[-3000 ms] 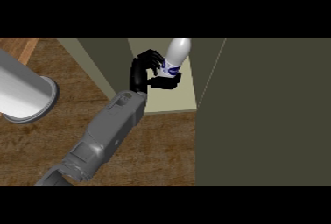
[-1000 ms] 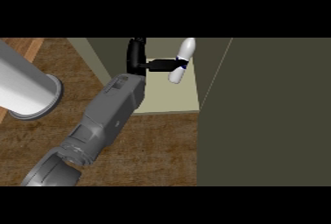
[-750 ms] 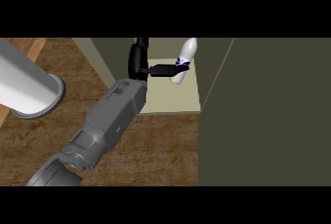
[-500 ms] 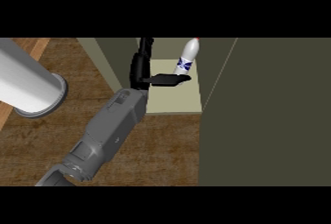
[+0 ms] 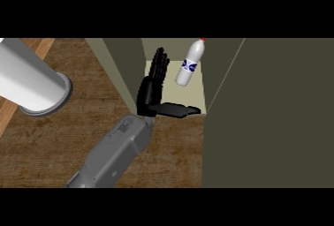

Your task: Pick up the bottled water, place it into the cabinet and close the cabinet

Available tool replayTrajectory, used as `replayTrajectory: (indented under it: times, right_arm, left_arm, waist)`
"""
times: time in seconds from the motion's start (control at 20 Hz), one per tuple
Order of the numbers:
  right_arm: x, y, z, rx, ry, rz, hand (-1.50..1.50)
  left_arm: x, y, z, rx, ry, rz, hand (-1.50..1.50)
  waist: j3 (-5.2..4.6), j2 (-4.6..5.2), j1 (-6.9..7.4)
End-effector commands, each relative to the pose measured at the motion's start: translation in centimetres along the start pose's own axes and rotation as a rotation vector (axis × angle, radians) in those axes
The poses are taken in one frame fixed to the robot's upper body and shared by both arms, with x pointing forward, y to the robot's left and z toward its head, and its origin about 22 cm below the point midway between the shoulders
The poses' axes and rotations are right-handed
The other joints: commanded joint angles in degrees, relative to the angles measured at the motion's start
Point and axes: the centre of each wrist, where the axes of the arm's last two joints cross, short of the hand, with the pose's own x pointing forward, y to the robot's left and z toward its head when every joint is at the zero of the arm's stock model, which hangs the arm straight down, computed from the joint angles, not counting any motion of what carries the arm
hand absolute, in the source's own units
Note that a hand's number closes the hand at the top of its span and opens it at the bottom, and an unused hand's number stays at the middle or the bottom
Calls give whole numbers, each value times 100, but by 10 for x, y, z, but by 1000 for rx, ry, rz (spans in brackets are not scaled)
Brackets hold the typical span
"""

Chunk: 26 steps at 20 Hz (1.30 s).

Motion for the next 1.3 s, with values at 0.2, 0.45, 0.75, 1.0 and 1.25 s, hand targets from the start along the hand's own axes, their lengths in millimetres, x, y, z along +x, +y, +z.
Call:
replayTrajectory:
  times: [0.2,0.45,0.75,1.0,1.25]
  right_arm:
    - [32,-3,-4,27,-15,79,-150]
    - [39,7,-5,174,12,106,-150]
    - [36,3,-4,362,77,146,150]
    - [56,16,-11,536,35,158,150]
    - [62,32,-11,591,1,174,150]
  left_arm:
    - [24,-15,51,-109,-17,125,-150]
    - [38,-3,82,-88,1,129,150]
    - [52,33,140,-72,39,130,150]
    - [75,70,134,-11,-16,86,-150]
    - [92,100,154,79,-24,95,-150]
  waist:
    - [4,8,85]
    - [2,0,64]
    - [-1,-23,96]
    - [-8,-13,47]
    - [-12,-25,-46]
